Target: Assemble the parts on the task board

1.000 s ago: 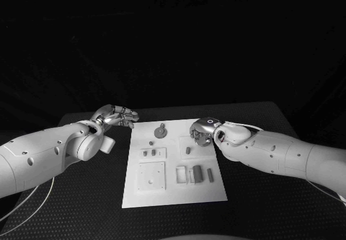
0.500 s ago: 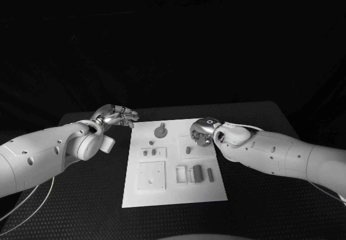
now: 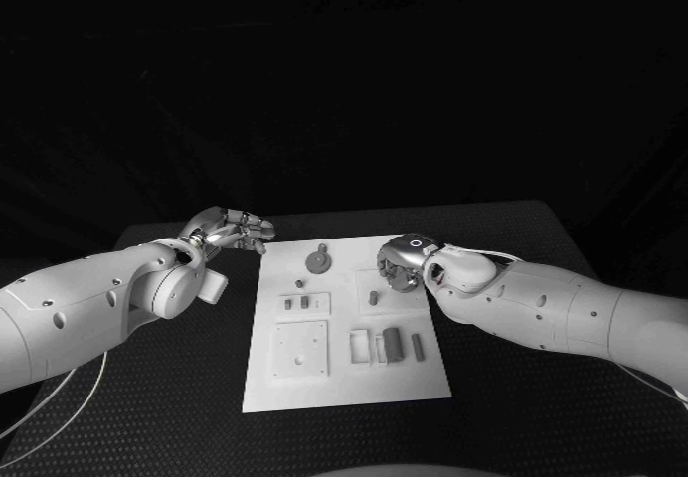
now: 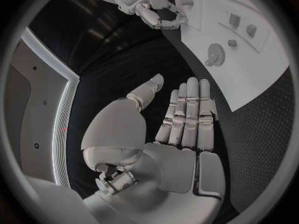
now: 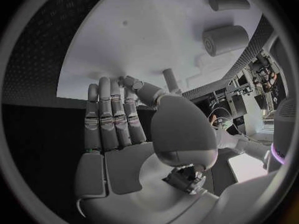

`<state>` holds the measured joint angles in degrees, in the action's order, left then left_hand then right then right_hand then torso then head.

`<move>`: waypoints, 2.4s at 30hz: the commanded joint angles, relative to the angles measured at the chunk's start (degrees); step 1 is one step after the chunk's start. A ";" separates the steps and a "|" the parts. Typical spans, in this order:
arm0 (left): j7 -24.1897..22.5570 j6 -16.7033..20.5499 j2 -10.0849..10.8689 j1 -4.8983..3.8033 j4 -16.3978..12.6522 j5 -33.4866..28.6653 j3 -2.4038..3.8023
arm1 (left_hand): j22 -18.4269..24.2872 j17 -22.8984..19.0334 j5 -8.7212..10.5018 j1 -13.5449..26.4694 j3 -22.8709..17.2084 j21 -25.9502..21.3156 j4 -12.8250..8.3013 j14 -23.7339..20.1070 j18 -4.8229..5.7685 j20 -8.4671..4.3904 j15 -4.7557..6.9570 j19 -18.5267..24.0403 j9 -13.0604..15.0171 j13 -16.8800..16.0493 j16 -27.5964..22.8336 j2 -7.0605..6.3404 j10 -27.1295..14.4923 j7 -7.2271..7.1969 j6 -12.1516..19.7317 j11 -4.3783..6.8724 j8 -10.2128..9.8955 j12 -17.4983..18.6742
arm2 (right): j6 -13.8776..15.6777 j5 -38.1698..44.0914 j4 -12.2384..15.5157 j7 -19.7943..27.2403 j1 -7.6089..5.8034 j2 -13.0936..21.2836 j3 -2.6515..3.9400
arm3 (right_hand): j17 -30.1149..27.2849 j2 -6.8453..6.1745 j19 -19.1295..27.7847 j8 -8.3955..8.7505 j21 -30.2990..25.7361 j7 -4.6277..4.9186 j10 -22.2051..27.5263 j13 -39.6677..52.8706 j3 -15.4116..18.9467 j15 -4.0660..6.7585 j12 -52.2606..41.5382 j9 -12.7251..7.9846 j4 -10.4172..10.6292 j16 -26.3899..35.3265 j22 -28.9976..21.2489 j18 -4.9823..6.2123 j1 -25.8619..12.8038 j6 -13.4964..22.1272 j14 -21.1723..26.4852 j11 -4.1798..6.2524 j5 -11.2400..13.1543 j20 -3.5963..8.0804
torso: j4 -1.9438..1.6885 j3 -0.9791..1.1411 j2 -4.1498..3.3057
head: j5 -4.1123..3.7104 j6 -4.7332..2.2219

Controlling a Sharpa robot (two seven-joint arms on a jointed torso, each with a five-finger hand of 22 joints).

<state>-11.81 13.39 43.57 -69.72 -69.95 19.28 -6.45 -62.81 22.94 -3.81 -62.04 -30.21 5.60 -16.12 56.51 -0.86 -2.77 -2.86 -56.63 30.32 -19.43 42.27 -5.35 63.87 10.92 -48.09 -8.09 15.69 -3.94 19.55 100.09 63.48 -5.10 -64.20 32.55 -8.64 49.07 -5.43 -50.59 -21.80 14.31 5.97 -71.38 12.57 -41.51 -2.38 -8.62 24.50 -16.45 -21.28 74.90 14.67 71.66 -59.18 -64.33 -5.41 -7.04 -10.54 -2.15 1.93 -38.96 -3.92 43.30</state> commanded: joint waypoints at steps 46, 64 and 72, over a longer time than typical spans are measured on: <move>-0.64 -0.06 0.01 -0.08 0.12 -0.55 0.06 | 0.13 0.41 -0.22 0.56 0.35 -0.58 0.02 0.40 -0.10 0.06 -0.06 -0.36 -0.09 0.15 -0.63 -0.07 -0.43 -0.02 0.39 0.15 0.42 -0.07 | -0.48 -3.75 3.30 2.47 -1.62 2.30 0.90 | 0.22 0.08 -0.41 -0.22 0.48 0.14 -1.26 0.35 0.14 -0.09 -0.01 0.17 -0.03 -0.19 1.37 0.32 0.11 -0.29 -0.55 0.64 0.02 0.05 | 0.01 -0.01 0.01 | -0.17 -0.29; -0.69 0.00 -0.05 -0.08 0.45 -0.71 0.06 | 0.15 0.52 -0.22 0.59 0.36 -0.64 0.03 0.42 -0.10 0.05 -0.06 -0.38 -0.11 0.18 -0.72 -0.06 -0.47 -0.01 0.44 0.14 0.46 -0.06 | 2.81 -8.17 11.11 3.78 -1.63 4.26 3.48 | 0.25 0.22 -0.34 -0.11 0.47 0.20 -1.13 0.45 0.07 -0.14 0.12 0.22 -0.01 -0.08 1.34 0.33 -0.12 -0.17 -0.47 0.59 0.00 0.03 | 0.03 -0.02 0.02 | 0.83 -0.09; -0.67 0.05 -0.11 -0.09 0.80 -1.08 0.06 | 0.17 0.57 -0.22 0.58 0.36 -0.68 0.01 0.43 -0.10 0.05 -0.05 -0.39 -0.12 0.19 -0.76 -0.08 -0.49 0.00 0.47 0.14 0.48 -0.06 | 3.03 -8.71 14.31 4.02 -1.64 3.55 4.30 | 0.26 0.26 -0.31 -0.08 0.46 0.22 -1.09 0.48 0.05 -0.16 0.17 0.23 -0.01 -0.05 1.33 0.32 -0.18 -0.13 -0.45 0.57 0.00 0.02 | -0.02 -0.09 0.02 | 2.00 -0.25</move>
<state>-11.81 13.42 43.59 -69.72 -69.20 18.79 -6.45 -62.72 23.45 -3.81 -62.04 -30.21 5.14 -16.13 56.50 -0.86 -2.76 -2.87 -56.62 30.29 -19.31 41.69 -5.35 63.68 10.92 -48.09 -7.87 15.93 -3.94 21.90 92.21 77.31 -1.99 -65.87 36.39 -4.36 49.26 -5.69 -50.67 -21.78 14.53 5.99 -72.41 12.96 -41.49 -2.48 -8.51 24.63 -16.45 -21.28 74.90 14.67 71.41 -59.16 -64.61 -4.82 -6.80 -10.45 -2.12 1.87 -38.93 -2.30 43.10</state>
